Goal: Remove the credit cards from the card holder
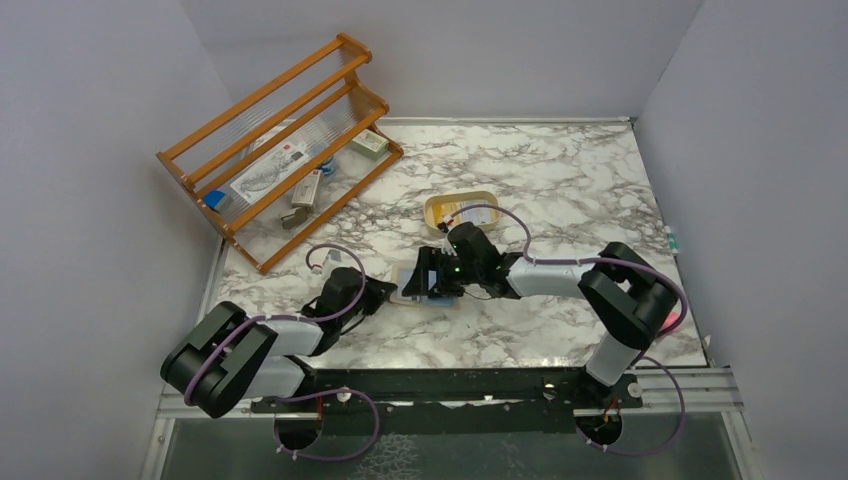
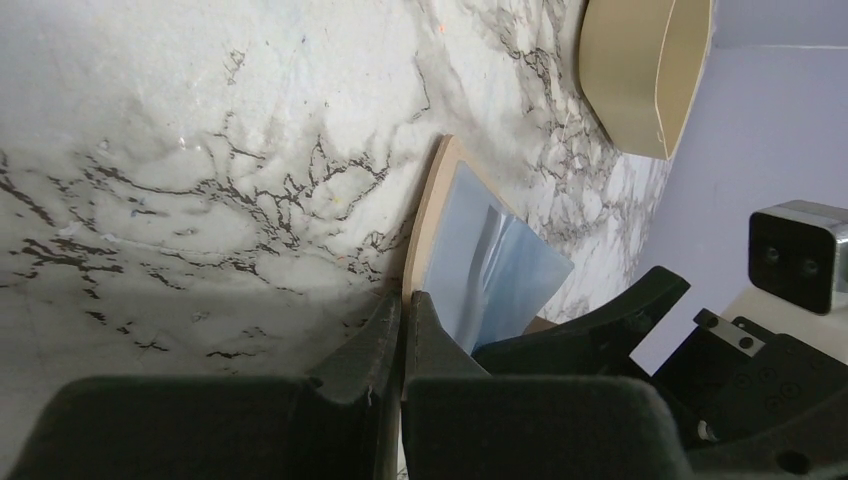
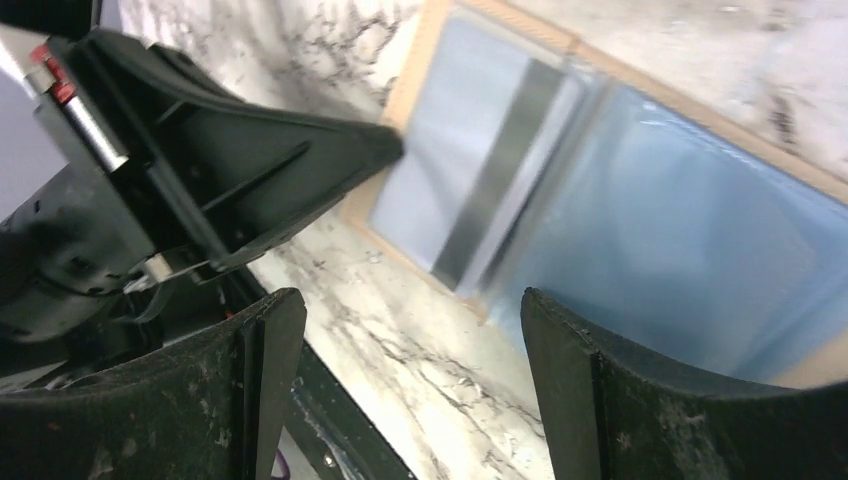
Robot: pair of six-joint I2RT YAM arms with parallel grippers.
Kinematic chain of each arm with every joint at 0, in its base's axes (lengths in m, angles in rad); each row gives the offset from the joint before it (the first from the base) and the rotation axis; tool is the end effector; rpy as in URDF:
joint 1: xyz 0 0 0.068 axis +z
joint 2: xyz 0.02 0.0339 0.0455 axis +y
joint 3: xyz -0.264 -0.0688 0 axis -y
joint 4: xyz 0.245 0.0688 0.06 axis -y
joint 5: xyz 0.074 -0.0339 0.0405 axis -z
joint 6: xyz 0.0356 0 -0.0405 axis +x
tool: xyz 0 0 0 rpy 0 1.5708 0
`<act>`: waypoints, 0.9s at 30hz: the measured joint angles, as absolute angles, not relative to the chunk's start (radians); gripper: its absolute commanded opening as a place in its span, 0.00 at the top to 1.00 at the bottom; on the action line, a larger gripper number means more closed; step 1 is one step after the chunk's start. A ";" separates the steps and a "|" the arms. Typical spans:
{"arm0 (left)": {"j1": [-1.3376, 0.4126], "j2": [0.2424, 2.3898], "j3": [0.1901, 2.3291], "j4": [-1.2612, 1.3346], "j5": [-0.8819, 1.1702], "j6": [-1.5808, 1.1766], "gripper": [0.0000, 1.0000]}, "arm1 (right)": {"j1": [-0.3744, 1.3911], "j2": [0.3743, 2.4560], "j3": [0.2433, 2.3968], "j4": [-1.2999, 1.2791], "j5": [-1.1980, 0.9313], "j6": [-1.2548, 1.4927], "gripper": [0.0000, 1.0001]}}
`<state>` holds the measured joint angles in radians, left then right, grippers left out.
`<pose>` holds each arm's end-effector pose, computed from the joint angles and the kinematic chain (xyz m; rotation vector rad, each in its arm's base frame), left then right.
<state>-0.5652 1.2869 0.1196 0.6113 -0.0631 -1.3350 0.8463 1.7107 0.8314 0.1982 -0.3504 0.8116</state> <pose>0.1620 -0.1001 0.1074 -0.9062 2.1288 -1.0037 0.2180 0.2647 0.1568 -0.2569 2.5210 1.1894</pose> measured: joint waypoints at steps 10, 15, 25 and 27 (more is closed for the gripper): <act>-0.565 1.309 0.121 0.630 -0.065 -1.353 1.00 | 0.836 1.694 0.779 0.259 -0.278 0.864 0.16; -0.568 1.308 0.122 0.630 -0.071 -1.351 1.00 | 0.833 1.704 0.767 0.358 -0.305 0.892 0.16; -0.578 1.251 0.117 0.598 -0.103 -1.335 1.00 | 0.831 1.789 0.701 0.591 -0.404 1.055 0.17; -0.578 1.238 0.110 0.596 -0.109 -1.334 1.00 | 0.830 1.790 0.685 0.609 -0.406 1.084 0.17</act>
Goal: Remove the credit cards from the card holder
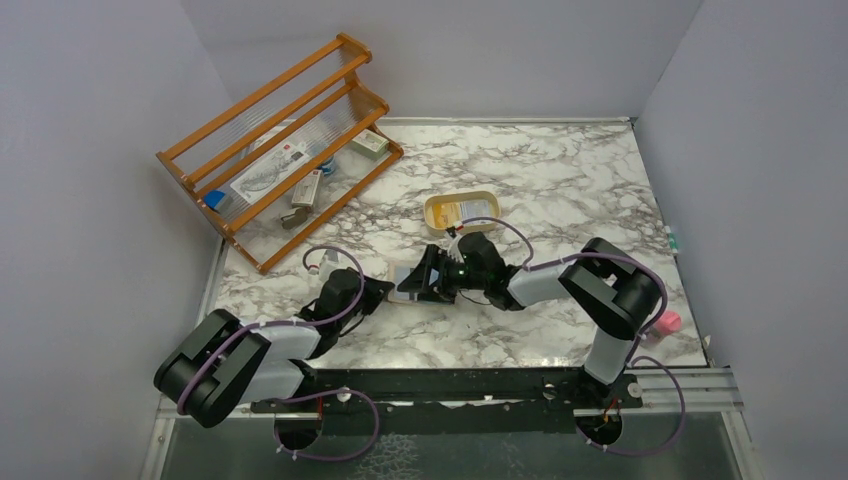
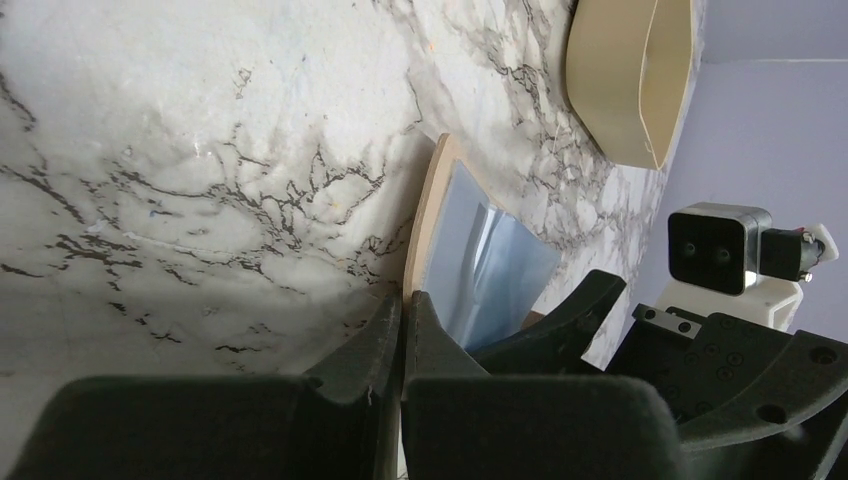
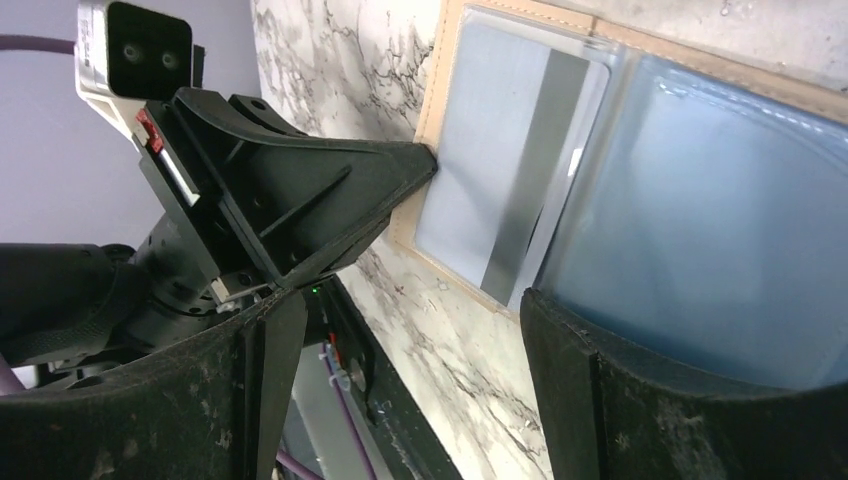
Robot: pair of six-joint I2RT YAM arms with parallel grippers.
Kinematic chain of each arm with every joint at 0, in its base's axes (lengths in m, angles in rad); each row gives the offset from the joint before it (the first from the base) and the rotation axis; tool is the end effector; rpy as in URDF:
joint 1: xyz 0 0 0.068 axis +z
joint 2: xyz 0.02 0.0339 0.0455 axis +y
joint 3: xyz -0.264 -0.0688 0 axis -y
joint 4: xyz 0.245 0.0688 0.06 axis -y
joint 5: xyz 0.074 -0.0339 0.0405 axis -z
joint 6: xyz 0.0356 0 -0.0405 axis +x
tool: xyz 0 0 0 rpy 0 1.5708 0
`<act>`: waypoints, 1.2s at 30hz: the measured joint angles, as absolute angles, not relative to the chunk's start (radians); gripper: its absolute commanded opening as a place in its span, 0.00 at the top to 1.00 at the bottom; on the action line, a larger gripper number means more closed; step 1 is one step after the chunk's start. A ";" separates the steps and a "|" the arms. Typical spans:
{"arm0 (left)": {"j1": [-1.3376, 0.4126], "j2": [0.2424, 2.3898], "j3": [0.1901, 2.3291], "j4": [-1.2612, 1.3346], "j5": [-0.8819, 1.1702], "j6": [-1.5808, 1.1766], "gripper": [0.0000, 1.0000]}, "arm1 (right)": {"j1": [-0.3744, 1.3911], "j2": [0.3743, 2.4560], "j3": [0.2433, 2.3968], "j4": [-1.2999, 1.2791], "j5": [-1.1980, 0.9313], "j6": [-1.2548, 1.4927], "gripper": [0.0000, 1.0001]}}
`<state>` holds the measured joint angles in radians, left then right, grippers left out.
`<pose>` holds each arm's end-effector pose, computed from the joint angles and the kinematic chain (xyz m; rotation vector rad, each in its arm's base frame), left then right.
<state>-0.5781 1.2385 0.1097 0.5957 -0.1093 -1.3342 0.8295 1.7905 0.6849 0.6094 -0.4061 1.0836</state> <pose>0.1588 -0.0990 0.1117 -0.9055 2.0874 -0.9892 0.2158 0.2565 0.1283 0.0122 2.4391 1.4660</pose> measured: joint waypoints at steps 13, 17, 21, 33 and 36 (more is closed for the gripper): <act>-0.579 1.230 0.101 0.593 -0.118 -1.335 1.00 | 0.796 1.781 0.651 0.645 -0.405 1.126 0.17; -0.579 1.230 0.101 0.593 -0.118 -1.335 1.00 | 0.796 1.808 0.654 0.678 -0.409 1.133 0.17; -0.578 1.232 0.100 0.592 -0.120 -1.336 1.00 | 0.793 1.863 0.689 0.719 -0.441 1.146 0.17; -0.578 1.233 0.093 0.591 -0.126 -1.340 1.00 | 0.783 1.921 0.699 0.820 -0.493 1.220 0.18; -0.578 1.233 0.090 0.594 -0.129 -1.342 1.00 | 0.781 1.934 0.698 0.855 -0.512 1.230 0.18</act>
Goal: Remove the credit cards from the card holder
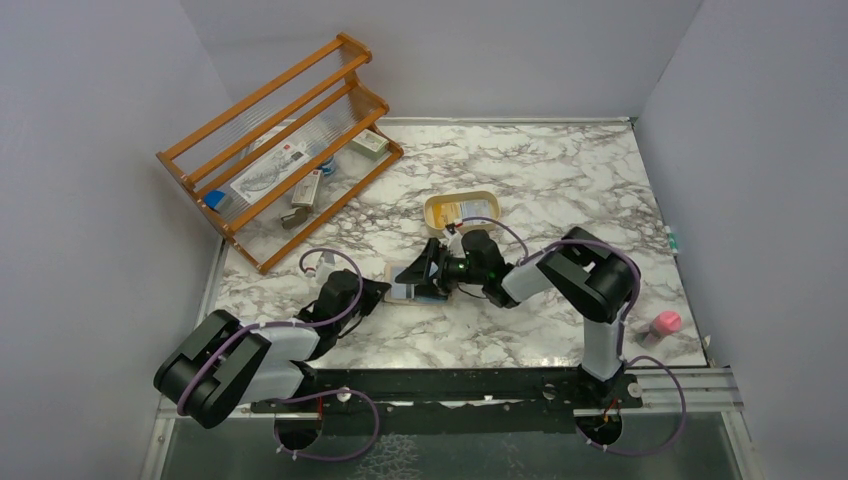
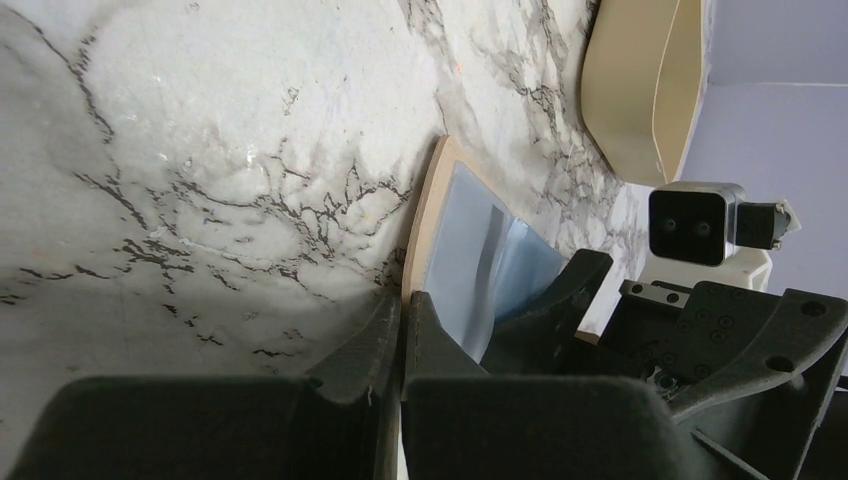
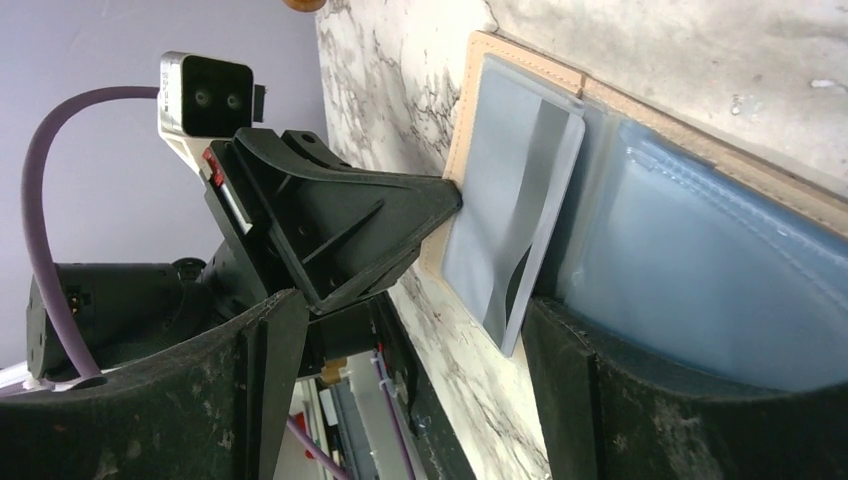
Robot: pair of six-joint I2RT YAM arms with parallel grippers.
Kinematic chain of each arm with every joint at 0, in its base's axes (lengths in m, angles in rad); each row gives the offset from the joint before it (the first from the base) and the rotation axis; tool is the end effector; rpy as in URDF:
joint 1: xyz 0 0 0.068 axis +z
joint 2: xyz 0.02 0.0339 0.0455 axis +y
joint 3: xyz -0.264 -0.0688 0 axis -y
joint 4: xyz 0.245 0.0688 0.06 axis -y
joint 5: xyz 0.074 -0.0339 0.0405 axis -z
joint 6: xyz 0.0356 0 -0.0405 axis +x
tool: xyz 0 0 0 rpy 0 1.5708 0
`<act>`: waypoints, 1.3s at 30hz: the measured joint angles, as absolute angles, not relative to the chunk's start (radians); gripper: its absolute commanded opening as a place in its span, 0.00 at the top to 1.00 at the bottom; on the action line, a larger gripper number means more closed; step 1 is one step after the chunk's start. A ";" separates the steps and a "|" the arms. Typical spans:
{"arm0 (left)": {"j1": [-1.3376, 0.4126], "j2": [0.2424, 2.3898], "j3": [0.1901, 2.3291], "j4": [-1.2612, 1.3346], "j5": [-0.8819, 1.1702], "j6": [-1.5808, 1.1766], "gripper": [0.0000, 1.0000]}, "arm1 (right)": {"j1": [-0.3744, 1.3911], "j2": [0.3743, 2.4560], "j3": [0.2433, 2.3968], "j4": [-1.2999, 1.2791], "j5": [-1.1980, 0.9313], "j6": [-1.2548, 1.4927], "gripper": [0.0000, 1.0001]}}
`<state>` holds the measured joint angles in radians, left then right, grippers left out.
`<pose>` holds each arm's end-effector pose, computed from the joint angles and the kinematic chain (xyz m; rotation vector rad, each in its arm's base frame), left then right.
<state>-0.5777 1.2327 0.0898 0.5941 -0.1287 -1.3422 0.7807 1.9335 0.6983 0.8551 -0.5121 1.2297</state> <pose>0.1549 -0.0955 0.1075 -0.9274 2.0859 -0.9634 0.2353 0.2577 0.1098 0.1169 2.3828 1.6728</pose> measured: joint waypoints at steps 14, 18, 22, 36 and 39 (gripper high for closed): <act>-0.571 1.244 0.089 0.607 -0.162 -1.344 1.00 | 0.778 2.017 0.822 0.843 -0.590 1.211 0.18; -0.571 1.244 0.089 0.607 -0.164 -1.343 1.00 | 0.784 2.045 0.859 0.835 -0.595 1.206 0.18; -0.570 1.244 0.089 0.606 -0.175 -1.343 1.00 | 0.791 2.071 0.895 0.833 -0.601 1.205 0.18; -0.576 1.241 0.085 0.606 -0.168 -1.346 1.00 | 0.787 2.056 0.860 0.847 -0.607 1.207 0.20; -0.580 1.238 0.083 0.606 -0.161 -1.346 1.00 | 0.779 2.042 0.827 0.869 -0.613 1.215 0.21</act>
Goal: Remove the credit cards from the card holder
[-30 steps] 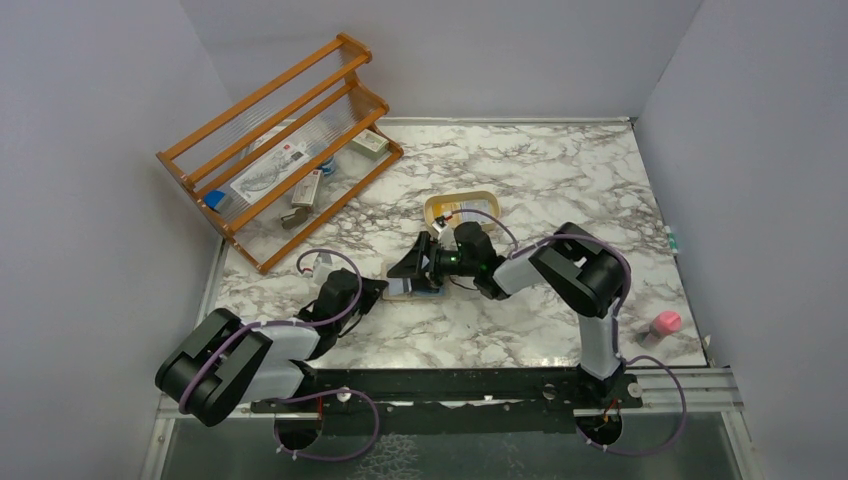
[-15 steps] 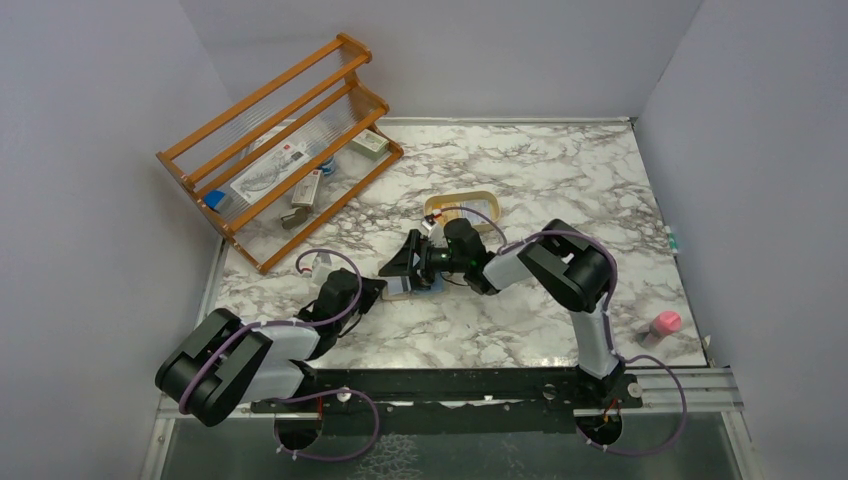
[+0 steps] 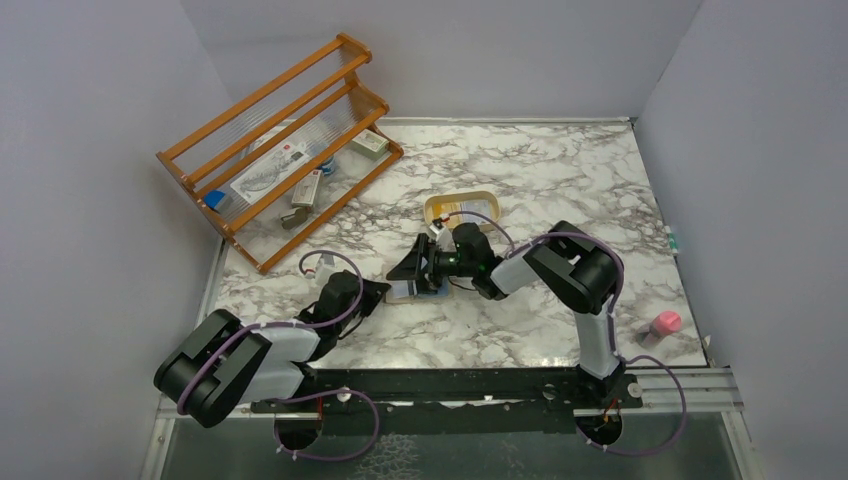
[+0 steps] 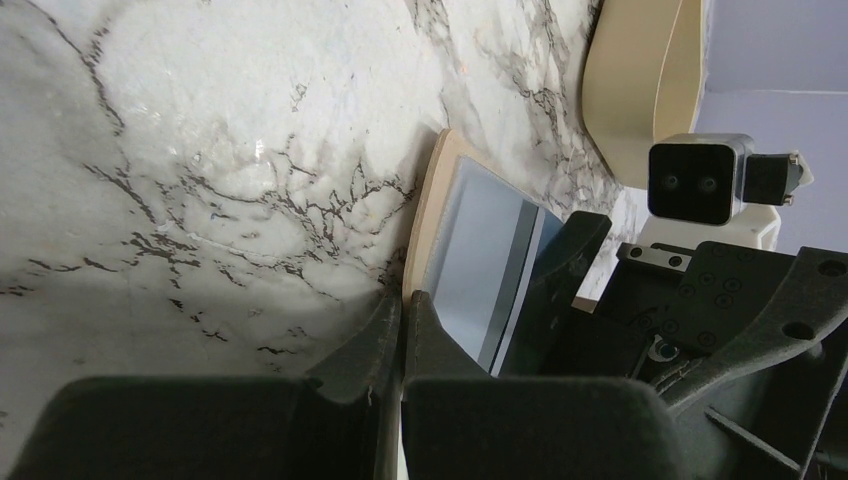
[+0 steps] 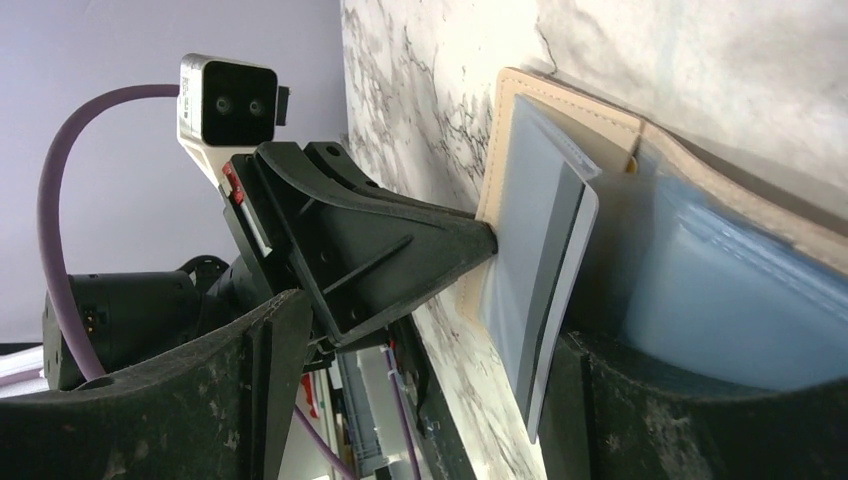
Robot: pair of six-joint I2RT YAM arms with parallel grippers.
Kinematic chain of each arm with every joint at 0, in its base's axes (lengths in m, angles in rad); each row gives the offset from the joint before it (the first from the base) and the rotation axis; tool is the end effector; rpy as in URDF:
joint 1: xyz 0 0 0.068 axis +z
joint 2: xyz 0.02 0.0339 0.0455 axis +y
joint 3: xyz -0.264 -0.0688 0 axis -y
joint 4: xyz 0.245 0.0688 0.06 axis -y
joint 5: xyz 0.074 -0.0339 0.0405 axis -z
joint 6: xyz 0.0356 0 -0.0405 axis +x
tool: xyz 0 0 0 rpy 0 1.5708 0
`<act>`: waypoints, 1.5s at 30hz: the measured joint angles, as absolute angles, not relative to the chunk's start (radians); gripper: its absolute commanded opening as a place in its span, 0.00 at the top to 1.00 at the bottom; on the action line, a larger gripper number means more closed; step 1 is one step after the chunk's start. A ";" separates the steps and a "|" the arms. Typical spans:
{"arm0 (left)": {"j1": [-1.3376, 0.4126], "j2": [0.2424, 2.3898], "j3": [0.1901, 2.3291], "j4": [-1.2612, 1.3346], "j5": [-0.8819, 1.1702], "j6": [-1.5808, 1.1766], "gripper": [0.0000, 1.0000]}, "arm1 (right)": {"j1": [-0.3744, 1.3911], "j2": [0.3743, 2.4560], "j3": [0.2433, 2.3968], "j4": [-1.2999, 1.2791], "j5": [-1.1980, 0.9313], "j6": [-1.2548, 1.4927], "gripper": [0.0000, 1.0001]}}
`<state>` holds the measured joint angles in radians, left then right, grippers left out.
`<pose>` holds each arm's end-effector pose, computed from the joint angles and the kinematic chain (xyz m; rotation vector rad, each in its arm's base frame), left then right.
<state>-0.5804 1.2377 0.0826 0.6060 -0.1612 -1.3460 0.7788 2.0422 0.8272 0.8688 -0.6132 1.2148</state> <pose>0.1542 -0.0943 0.1061 -0.9423 2.0652 -0.9389 0.2550 0.2804 0.1050 -0.0019 2.3762 1.7668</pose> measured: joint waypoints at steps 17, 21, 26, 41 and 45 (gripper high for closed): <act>-0.583 1.235 0.080 0.606 -0.155 -1.347 1.00 | 0.744 2.023 0.788 0.857 -0.641 1.189 0.33; -0.583 1.235 0.080 0.606 -0.154 -1.347 1.00 | 0.742 2.023 0.797 0.814 -0.642 1.151 0.41; -0.583 1.235 0.080 0.606 -0.153 -1.347 1.00 | 0.727 2.021 0.783 0.797 -0.641 1.125 0.48; -0.583 1.236 0.080 0.606 -0.147 -1.348 1.00 | 0.670 1.973 0.748 0.681 -0.656 1.016 0.67; -0.583 1.236 0.080 0.606 -0.147 -1.348 1.00 | 0.664 1.973 0.748 0.660 -0.656 1.005 0.71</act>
<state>-0.5831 1.2362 0.0799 0.6064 -0.1467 -1.3476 0.6636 1.9728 0.7479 0.6598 -0.6563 1.0054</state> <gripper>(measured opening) 0.009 0.304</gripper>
